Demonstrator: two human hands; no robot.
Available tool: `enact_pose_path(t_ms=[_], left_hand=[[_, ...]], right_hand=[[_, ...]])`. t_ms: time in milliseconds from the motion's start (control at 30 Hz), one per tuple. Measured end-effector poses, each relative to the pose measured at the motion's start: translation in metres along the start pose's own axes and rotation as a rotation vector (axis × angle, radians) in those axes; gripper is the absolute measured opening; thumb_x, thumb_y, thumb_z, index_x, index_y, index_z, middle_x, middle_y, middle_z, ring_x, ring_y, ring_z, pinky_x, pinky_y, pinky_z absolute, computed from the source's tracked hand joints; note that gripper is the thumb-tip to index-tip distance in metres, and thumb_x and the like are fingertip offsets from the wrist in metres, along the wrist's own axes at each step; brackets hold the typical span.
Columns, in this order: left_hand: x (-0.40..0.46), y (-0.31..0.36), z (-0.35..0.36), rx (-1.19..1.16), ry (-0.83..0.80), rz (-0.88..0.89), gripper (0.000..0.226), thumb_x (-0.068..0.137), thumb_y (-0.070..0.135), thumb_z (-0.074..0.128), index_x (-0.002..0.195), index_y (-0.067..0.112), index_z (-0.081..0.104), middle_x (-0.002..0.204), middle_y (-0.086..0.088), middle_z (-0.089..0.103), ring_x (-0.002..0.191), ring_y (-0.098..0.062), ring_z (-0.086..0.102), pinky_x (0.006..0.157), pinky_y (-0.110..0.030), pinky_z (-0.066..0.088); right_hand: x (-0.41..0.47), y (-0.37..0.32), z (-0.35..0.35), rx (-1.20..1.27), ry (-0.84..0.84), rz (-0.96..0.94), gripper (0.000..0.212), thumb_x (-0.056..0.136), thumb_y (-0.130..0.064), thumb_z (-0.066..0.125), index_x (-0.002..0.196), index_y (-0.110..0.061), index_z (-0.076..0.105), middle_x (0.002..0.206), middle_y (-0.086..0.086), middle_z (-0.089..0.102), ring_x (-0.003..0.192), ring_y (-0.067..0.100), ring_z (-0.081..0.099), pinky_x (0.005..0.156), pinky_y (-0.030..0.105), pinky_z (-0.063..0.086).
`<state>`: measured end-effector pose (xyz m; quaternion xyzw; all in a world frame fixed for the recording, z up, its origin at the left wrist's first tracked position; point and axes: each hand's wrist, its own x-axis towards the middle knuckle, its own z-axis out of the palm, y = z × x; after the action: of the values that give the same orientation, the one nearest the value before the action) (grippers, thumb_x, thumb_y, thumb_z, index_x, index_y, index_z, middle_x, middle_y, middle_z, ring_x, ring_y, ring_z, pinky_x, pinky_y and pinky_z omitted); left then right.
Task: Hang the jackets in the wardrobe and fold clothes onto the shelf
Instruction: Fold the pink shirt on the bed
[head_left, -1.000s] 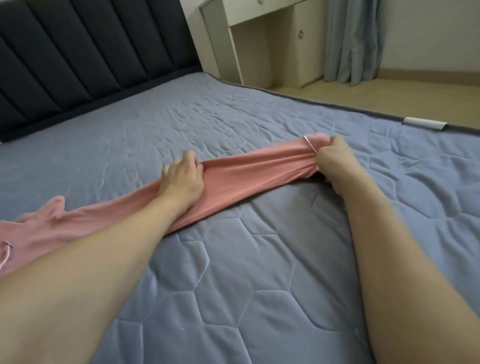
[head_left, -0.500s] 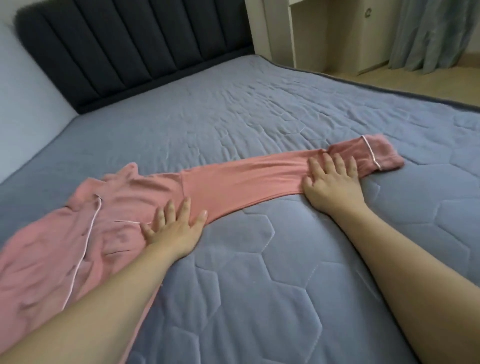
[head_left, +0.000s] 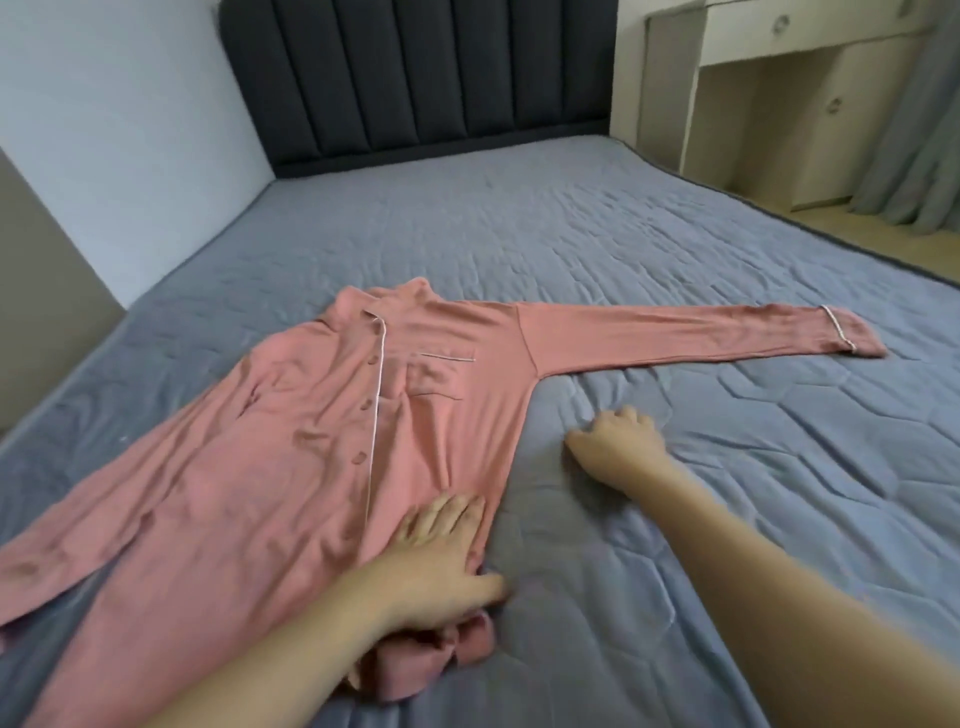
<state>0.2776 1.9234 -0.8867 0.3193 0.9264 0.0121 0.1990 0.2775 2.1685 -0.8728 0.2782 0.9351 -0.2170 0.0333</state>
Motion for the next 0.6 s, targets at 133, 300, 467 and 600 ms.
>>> enact_pose_path(t_ms=[133, 300, 467, 600], left_hand=[[-0.064, -0.023, -0.015, -0.129, -0.027, 0.068, 0.117, 0.055, 0.095, 0.041, 0.148, 0.028, 0.018, 0.15, 0.011, 0.019, 0.141, -0.013, 0.019, 0.116, -0.033, 0.02], [-0.096, -0.052, -0.029, 0.32, 0.104, 0.17, 0.072, 0.069, 0.069, 0.057, 0.12, 0.021, 0.041, 0.122, -0.003, 0.042, 0.116, -0.027, 0.045, 0.094, -0.04, 0.038], [-0.105, -0.049, -0.034, 0.017, 0.244, 0.305, 0.014, 0.079, 0.023, 0.043, 0.09, 0.021, 0.05, 0.1, -0.005, 0.053, 0.1, -0.032, 0.058, 0.083, -0.041, 0.048], [-0.101, -0.031, -0.056, -0.597, 0.139, 0.393, 0.024, 0.07, 0.024, 0.042, 0.087, 0.023, 0.059, 0.083, 0.009, 0.061, 0.079, -0.011, 0.062, 0.075, -0.035, 0.049]], right_hand=[[-0.037, -0.058, 0.002, 0.51, -0.368, 0.138, 0.032, 0.094, -0.036, 0.049, 0.076, -0.01, 0.054, 0.064, 0.006, 0.05, 0.053, 0.019, 0.049, 0.051, 0.023, 0.037], [-0.085, -0.098, 0.032, 0.637, -0.53, 0.206, 0.031, 0.095, -0.027, 0.055, 0.11, 0.0, 0.053, 0.085, 0.017, 0.058, 0.068, 0.03, 0.058, 0.062, 0.042, 0.056], [-0.104, -0.088, 0.002, 0.959, -0.349, 0.325, 0.02, 0.102, -0.023, 0.046, 0.109, -0.005, 0.052, 0.084, 0.011, 0.058, 0.068, 0.022, 0.056, 0.054, 0.035, 0.05], [-0.114, -0.069, -0.044, 1.038, -0.256, 0.324, 0.028, 0.094, -0.03, 0.06, 0.111, -0.008, 0.061, 0.099, 0.014, 0.067, 0.077, 0.027, 0.063, 0.061, 0.036, 0.055]])
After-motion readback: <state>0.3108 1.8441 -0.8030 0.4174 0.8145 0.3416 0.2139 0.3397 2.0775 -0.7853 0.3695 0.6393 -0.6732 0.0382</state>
